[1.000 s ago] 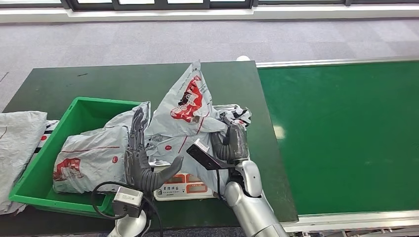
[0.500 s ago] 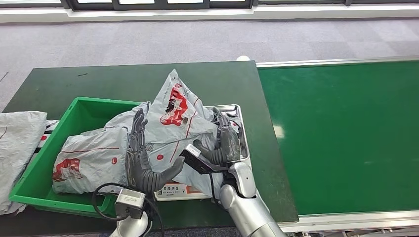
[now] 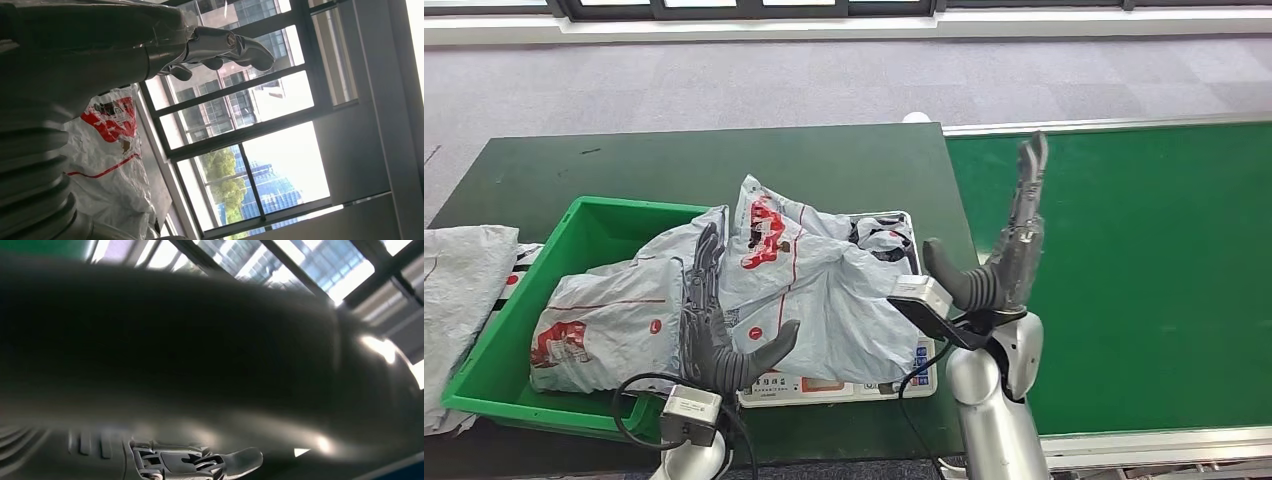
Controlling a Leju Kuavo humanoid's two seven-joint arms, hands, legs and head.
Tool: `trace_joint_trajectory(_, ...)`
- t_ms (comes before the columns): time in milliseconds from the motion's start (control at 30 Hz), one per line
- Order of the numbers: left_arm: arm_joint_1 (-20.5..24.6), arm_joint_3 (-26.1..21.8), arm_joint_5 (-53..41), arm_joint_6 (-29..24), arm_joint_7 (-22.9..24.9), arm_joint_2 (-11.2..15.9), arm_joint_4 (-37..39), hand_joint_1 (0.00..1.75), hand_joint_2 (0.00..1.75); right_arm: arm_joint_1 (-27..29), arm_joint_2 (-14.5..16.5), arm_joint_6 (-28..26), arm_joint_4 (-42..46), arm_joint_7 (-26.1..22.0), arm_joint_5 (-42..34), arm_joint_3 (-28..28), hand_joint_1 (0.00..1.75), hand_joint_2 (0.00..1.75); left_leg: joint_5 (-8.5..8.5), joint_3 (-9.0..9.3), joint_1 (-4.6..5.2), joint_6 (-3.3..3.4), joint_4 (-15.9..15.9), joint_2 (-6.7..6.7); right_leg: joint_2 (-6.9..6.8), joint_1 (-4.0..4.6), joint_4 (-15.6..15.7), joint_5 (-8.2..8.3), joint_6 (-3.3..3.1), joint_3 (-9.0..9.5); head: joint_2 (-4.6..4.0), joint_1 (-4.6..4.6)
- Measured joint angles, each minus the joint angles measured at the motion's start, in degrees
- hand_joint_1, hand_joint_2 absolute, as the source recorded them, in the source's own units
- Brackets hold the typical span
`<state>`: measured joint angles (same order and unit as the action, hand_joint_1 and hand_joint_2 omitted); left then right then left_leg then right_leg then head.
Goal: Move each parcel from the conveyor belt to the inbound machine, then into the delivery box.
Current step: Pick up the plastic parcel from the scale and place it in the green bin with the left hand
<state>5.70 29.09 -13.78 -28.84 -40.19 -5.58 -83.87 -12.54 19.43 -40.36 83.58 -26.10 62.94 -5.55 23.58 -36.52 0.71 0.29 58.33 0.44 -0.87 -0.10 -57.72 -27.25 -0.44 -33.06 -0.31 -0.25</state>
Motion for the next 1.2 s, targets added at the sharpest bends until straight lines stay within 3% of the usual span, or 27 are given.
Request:
trace_joint_trajectory(133,0.1,0.0,-0.1,0.0,0.0,-0.2,0.5,0.0,1.75,1.4,-0.3,0.1,7.4,-2.6,-3.2,1.2,0.0,0.0,0.01,0.01,-0.01,0.0,0.0,0.1,0.06,0.0,0.0,0.0,-0.01,-0.06,0.0,0.01)
trace_joint_trajectory(267,0.4,0.0,0.1,0.1,0.0,-0.4,1.2,0.0,1.75,2.2,-0.4,0.1,11.6,-5.2,-5.8,2.1,0.0,1.75,0.01,0.02,-0.03,0.0,0.0,0.14,0.09,0.0,0.0,0.01,-0.01,-0.1,0.0,0.0)
trace_joint_trajectory(467,3.9,0.0,0.2,2.8,0.0,-1.4,6.8,0.0,1.75,4.2,-0.7,0.1,19.2,-13.5,-15.3,4.0,0.0,1.75,-0.01,0.03,-0.01,0.01,0.0,0.11,0.07,0.0,0.0,0.03,0.01,-0.08,0.0,0.01)
trace_joint_trajectory(633,11.2,0.0,-1.4,7.1,0.1,-5.6,21.1,0.0,1.75,5.3,-0.8,0.2,23.8,-13.9,-16.9,3.5,0.0,1.75,-0.03,0.02,0.02,0.04,0.0,0.1,0.07,-0.01,0.0,0.12,0.1,0.0,0.0,0.01)
trace_joint_trajectory(933,22.0,-1.7,-2.6,12.9,3.0,-12.7,44.1,0.0,1.75,5.3,-0.9,0.2,24.5,-14.2,-17.2,2.5,0.0,1.75,-0.09,0.02,0.04,0.07,0.0,0.12,0.1,-0.03,0.0,0.22,0.17,0.01,0.0,0.0)
trace_joint_trajectory(1067,25.0,-2.0,-3.3,12.3,6.8,-13.8,50.5,0.0,1.75,5.6,-0.9,0.3,24.5,-14.3,-17.1,2.4,0.0,1.75,-0.09,0.02,0.04,0.07,0.0,0.12,0.09,-0.02,0.0,0.22,0.16,0.01,0.0,0.0)
trace_joint_trajectory(1200,27.0,-2.0,-8.9,7.1,13.8,-14.2,55.8,0.0,1.75,6.1,-1.0,0.3,24.5,-14.0,-16.4,2.2,0.0,1.75,-0.08,0.02,0.03,0.06,0.0,0.13,0.1,-0.01,0.0,0.21,0.16,0.0,0.0,-0.01)
